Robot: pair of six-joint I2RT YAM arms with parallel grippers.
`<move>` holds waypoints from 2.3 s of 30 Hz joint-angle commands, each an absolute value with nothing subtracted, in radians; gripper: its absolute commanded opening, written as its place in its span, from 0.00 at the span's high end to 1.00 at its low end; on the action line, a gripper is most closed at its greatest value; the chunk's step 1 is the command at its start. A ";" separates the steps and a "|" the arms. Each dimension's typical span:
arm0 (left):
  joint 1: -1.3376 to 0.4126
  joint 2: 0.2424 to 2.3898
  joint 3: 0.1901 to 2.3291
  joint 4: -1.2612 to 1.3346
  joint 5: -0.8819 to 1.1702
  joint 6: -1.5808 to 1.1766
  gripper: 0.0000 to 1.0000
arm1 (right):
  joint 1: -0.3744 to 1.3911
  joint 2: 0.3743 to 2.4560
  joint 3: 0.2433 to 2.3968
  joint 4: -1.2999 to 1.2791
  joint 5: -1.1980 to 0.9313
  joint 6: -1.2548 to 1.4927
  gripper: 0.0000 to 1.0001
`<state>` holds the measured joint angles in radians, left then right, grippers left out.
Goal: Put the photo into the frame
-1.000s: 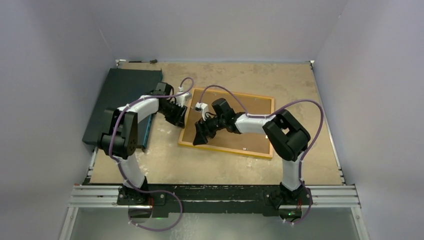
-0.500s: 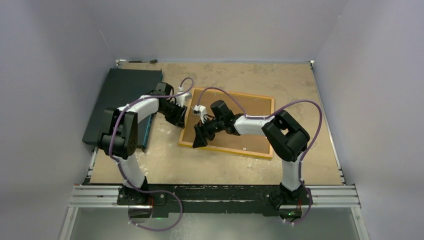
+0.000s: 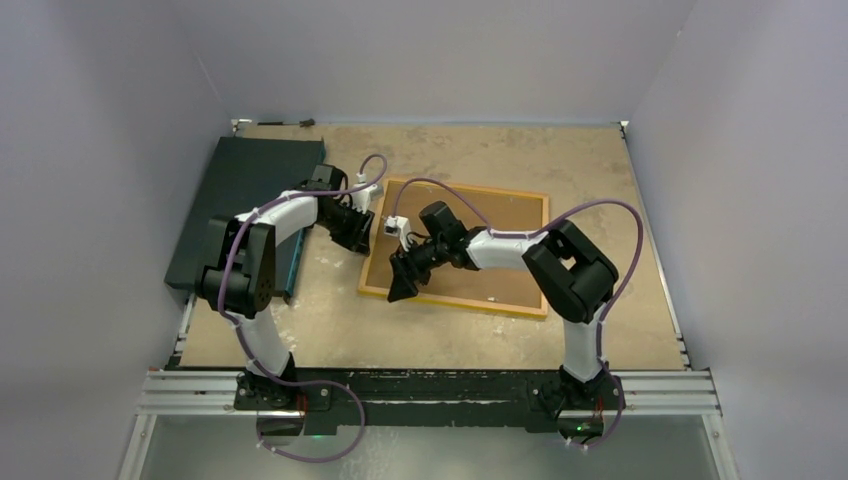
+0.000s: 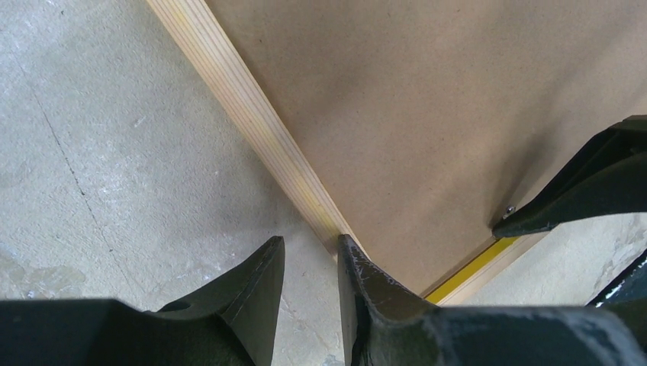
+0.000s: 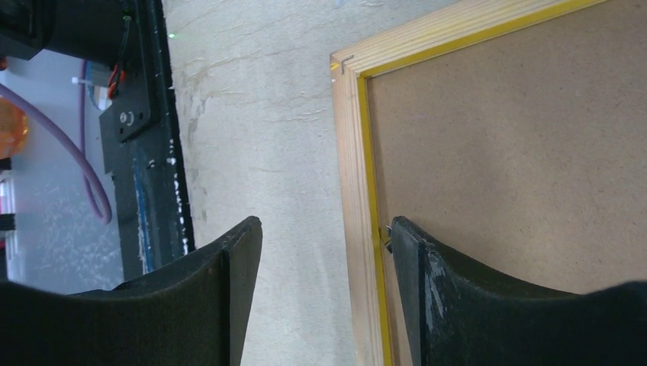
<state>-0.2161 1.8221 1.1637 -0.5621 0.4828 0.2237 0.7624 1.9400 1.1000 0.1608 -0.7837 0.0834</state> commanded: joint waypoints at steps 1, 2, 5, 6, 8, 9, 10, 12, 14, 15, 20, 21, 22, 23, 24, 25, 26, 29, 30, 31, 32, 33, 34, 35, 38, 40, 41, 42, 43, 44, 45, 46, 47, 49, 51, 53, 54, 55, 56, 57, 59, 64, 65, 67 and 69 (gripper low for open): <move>-0.216 1.818 1.190 -0.530 0.483 0.214 0.70 | 0.777 1.970 1.149 0.045 -0.894 0.043 0.35; -0.216 1.821 1.199 -0.535 0.483 0.213 0.70 | 0.776 1.973 1.161 0.037 -0.905 0.045 0.36; -0.212 1.817 1.250 -0.572 0.478 0.224 0.69 | 0.719 1.949 1.180 0.119 -0.881 0.134 0.33; -0.207 1.808 1.269 -0.590 0.479 0.239 0.69 | 0.686 1.933 1.176 0.183 -0.875 0.188 0.29; -0.194 1.776 1.297 -0.621 0.482 0.266 0.67 | 0.608 1.901 1.164 0.306 -0.839 0.283 0.23; -0.187 1.758 1.306 -0.640 0.481 0.283 0.66 | 0.560 1.888 1.160 0.362 -0.838 0.324 0.22; -0.185 1.733 1.311 -0.666 0.484 0.307 0.64 | 0.514 1.879 1.158 0.403 -0.828 0.363 0.21; -0.184 1.692 1.307 -0.725 0.485 0.360 0.62 | 0.430 1.862 1.159 0.465 -0.790 0.415 0.18; -0.188 1.639 1.266 -0.776 0.497 0.410 0.59 | 0.369 1.860 1.184 0.471 -0.692 0.443 0.15; -0.196 1.609 1.240 -0.789 0.499 0.434 0.58 | 0.351 1.868 1.211 0.460 -0.633 0.462 0.15; -0.413 1.426 1.043 -0.756 0.279 0.530 0.58 | 0.302 2.021 1.497 0.256 -0.383 0.377 0.12; -0.468 1.390 1.012 -0.738 0.237 0.539 0.57 | 0.300 2.065 1.569 0.200 -0.348 0.355 0.12; -0.513 1.372 0.996 -0.735 0.203 0.548 0.57 | 0.297 2.110 1.637 0.153 -0.313 0.340 0.11; -0.556 1.364 0.986 -0.743 0.173 0.556 0.57 | 0.293 2.147 1.680 0.137 -0.300 0.328 0.11; -0.590 1.364 0.974 -0.748 0.148 0.559 0.57 | 0.291 2.176 1.719 0.121 -0.289 0.313 0.11; -0.625 1.366 0.963 -0.747 0.127 0.565 0.57 | 0.289 2.215 1.757 0.105 -0.277 0.300 0.10; -0.650 1.367 0.944 -0.737 0.093 0.569 0.57 | 0.288 2.244 1.797 0.078 -0.264 0.291 0.10; -0.724 1.324 0.862 -0.666 0.031 0.585 0.57 | 0.276 2.320 1.890 0.007 -0.236 0.278 0.10; -0.753 1.303 0.831 -0.634 0.007 0.593 0.56 | 0.272 2.335 1.904 0.002 -0.229 0.276 0.10; -0.782 1.289 0.799 -0.600 -0.035 0.605 0.56 | 0.267 2.346 1.912 -0.022 -0.228 0.273 0.10; -0.805 1.285 0.776 -0.579 -0.069 0.618 0.56 | 0.264 2.351 1.911 -0.024 -0.220 0.272 0.10; -0.823 1.290 0.749 -0.545 -0.109 0.623 0.56 | 0.261 2.354 1.907 -0.025 -0.213 0.270 0.10; -0.833 1.296 0.738 -0.523 -0.138 0.633 0.56 | 0.258 2.358 1.905 -0.028 -0.209 0.267 0.10; -0.839 1.300 0.722 -0.498 -0.162 0.642 0.56 | 0.255 2.361 1.905 -0.035 -0.208 0.268 0.10; -0.847 1.314 0.676 -0.420 -0.230 0.673 0.56 | 0.248 2.371 1.897 -0.059 -0.206 0.267 0.10; -0.847 1.341 0.658 -0.374 -0.282 0.679 0.56 | 0.244 2.363 1.868 -0.064 -0.191 0.276 0.10; -0.846 1.365 0.652 -0.350 -0.322 0.684 0.56 | 0.240 2.350 1.847 -0.069 -0.180 0.284 0.10; -0.841 1.391 0.646 -0.325 -0.359 0.688 0.56 | 0.237 2.338 1.828 -0.083 -0.160 0.295 0.10; -0.827 1.410 0.645 -0.310 -0.375 0.691 0.56 | 0.234 2.326 1.807 -0.100 -0.143 0.306 0.10; -0.803 1.420 0.646 -0.300 -0.362 0.694 0.56 | 0.233 2.305 1.778 -0.114 -0.142 0.316 0.11; -0.774 1.421 0.647 -0.285 -0.346 0.697 0.56 | 0.232 2.279 1.734 -0.113 -0.139 0.327 0.11; -0.761 1.422 0.649 -0.267 -0.343 0.696 0.57 | 0.232 2.245 1.680 -0.106 -0.126 0.339 0.11; -0.748 1.421 0.652 -0.246 -0.343 0.691 0.58 | 0.230 2.211 1.619 -0.083 -0.120 0.359 0.11; -0.730 1.426 0.654 -0.200 -0.342 0.692 0.58 | 0.230 2.140 1.503 -0.033 -0.110 0.390 0.11; -0.722 1.445 0.654 -0.146 -0.354 0.700 0.58 | 0.230 2.094 1.426 -0.026 -0.099 0.408 0.11; -0.710 1.480 0.672 -0.113 -0.357 0.693 0.58 | 0.230 2.060 1.362 -0.024 -0.084 0.428 0.11; -0.700 1.503 0.687 -0.105 -0.351 0.688 0.58 | 0.230 2.043 1.333 -0.018 -0.079 0.436 0.11; -0.688 1.524 0.701 -0.096 -0.351 0.681 0.58 | 0.230 2.027 1.302 -0.015 -0.074 0.445 0.11; -0.675 1.544 0.715 -0.085 -0.350 0.680 0.59 | 0.230 2.009 1.274 -0.010 -0.073 0.449 0.11; -0.659 1.566 0.737 -0.070 -0.349 0.684 0.59 | 0.230 1.990 1.243 -0.005 -0.072 0.451 0.12; -0.622 1.610 0.779 -0.042 -0.342 0.693 0.59 | 0.230 1.942 1.178 -0.004 -0.064 0.477 0.12; -0.544 1.761 0.916 0.060 -0.332 0.674 0.59 | 0.230 1.806 1.009 0.035 -0.032 0.536 0.11; -0.538 1.787 0.928 0.104 -0.341 0.674 0.59 | 0.230 1.783 0.984 0.035 -0.034 0.545 0.11; -0.526 1.844 0.964 0.152 -0.344 0.658 0.59 | 0.230 1.741 0.940 0.025 -0.042 0.554 0.11; -0.521 1.918 1.030 0.144 -0.344 0.625 0.59 | 0.230 1.694 0.888 0.014 -0.048 0.567 0.11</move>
<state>-0.5228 1.8008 0.9260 -0.0051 -0.4179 0.6922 0.2035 1.7664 0.9775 0.0959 0.0086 0.4824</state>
